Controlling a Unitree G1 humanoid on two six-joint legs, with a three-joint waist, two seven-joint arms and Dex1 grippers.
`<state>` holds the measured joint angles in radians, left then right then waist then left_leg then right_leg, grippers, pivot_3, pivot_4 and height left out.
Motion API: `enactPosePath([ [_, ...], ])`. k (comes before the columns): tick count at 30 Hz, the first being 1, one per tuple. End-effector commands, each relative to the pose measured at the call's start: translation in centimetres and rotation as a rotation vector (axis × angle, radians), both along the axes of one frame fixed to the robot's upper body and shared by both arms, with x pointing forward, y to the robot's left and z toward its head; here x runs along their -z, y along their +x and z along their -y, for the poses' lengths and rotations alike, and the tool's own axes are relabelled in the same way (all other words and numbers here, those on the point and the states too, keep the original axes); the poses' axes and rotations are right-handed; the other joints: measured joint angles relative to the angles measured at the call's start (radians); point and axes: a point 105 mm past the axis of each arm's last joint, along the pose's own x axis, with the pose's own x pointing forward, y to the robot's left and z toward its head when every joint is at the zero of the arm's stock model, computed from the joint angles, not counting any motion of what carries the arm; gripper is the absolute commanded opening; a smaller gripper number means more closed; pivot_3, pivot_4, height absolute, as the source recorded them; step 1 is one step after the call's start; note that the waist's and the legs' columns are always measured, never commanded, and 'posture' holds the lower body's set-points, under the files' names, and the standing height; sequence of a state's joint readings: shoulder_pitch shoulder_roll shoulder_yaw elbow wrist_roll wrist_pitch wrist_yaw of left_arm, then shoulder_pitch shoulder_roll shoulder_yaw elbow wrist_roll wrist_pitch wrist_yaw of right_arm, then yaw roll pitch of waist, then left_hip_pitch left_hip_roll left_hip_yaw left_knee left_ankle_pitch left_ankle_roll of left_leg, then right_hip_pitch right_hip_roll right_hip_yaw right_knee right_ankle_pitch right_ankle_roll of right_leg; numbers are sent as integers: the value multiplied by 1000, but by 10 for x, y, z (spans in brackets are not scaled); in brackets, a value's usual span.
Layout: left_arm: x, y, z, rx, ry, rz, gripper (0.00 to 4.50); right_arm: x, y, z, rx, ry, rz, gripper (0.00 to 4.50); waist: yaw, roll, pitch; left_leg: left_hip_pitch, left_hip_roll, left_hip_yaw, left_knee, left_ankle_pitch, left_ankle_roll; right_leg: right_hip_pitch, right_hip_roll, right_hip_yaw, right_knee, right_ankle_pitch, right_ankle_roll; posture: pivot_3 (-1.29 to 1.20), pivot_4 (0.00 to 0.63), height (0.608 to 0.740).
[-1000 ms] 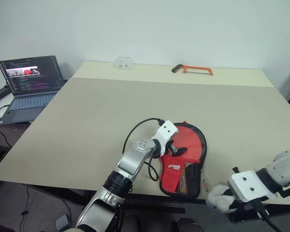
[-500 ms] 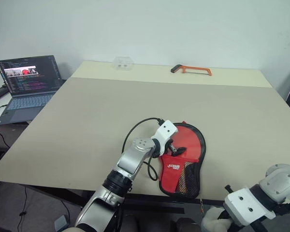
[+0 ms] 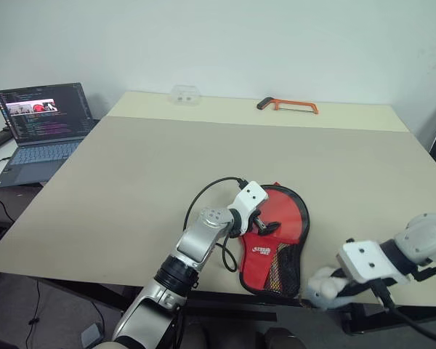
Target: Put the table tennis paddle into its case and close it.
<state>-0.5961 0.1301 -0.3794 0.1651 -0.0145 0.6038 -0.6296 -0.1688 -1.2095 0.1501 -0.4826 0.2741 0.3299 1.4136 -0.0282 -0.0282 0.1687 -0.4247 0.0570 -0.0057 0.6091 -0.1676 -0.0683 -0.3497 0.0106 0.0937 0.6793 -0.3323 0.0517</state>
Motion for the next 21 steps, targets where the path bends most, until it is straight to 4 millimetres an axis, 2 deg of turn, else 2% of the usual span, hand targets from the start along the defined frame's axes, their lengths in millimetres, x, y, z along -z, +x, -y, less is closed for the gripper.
enactPosePath([
  [1,30,-7,-5,-14,63,-106,4500,0,-4,1,-19,-1,-28,1167,0,0,0,0,0,0,0,0,0,0,0,0,0,0,0,0,150,740],
  [3,21,-5,-4,-5,14,-92,4500,3,-7,3,-11,-7,-53,1834,0,0,0,0,0,0,0,0,0,0,0,0,0,0,0,0,150,740],
  [6,-6,-4,-4,48,-92,-32,4500,4,-2,11,48,-6,-57,2841,-2,0,0,0,0,0,0,0,0,0,0,0,0,0,0,0,150,740],
  [10,-49,-11,-17,170,-209,67,4500,-12,15,18,220,161,-92,4284,-7,-2,4,0,1,2,0,0,0,-2,1,2,1,0,0,0,150,740],
  [11,-57,-12,-22,198,-215,87,4500,-17,21,23,267,198,-86,4481,-7,-2,6,-1,2,3,0,0,0,-3,2,2,1,0,0,0,150,740],
  [17,-89,-27,-59,333,-181,153,4500,-43,41,50,466,356,-1,4481,-4,-2,8,-3,4,3,0,0,0,-4,3,2,1,0,-1,0,150,740],
  [21,-104,-32,-102,323,-144,163,4500,-71,50,69,635,574,87,4481,-5,-2,10,-3,5,3,0,0,0,-5,3,2,1,0,-1,0,150,740],
])
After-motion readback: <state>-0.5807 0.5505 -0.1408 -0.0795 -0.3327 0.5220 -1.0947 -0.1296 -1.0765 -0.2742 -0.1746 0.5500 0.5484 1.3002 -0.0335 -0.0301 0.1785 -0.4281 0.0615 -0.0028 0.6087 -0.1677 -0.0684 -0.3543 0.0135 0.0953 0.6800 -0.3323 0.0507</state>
